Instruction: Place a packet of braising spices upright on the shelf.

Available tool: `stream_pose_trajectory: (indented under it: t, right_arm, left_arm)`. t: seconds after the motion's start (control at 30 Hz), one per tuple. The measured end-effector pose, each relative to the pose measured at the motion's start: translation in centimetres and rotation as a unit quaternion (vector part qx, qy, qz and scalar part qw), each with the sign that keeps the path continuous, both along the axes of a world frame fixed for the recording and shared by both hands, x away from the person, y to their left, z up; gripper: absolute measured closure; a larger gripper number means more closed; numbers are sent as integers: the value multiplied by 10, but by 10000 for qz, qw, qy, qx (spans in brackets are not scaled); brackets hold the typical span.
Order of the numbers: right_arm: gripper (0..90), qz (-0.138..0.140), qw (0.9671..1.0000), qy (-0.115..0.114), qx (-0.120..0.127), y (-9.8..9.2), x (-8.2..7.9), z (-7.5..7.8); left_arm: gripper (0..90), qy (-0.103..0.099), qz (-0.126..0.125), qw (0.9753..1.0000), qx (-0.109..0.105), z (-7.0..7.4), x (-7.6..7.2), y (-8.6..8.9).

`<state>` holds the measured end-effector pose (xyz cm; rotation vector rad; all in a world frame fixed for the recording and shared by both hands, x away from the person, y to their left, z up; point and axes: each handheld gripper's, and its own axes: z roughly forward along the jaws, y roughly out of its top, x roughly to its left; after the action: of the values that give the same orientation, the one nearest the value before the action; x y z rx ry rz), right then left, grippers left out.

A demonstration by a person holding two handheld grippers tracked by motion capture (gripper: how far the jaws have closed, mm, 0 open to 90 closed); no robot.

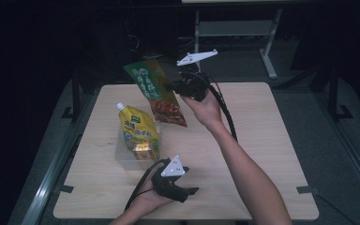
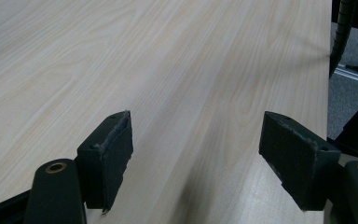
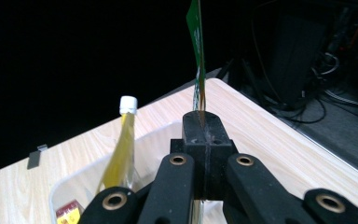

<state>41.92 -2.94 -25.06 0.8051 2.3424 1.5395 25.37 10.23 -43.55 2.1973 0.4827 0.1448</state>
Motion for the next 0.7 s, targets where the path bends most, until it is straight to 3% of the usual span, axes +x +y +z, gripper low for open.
stream_pose_trajectory:
  t: [0.37, 0.7]
  right_arm:
    - [900, 135, 9996, 230, -10, 44, 18, -24]
    - [900, -13, 9988, 483, 15, 59, 31, -54]
  left_arm:
    - [253, -43, -1, 10000, 9, 1, -4, 1]
    - [253, -107, -4, 9999, 76, 2, -3, 2]
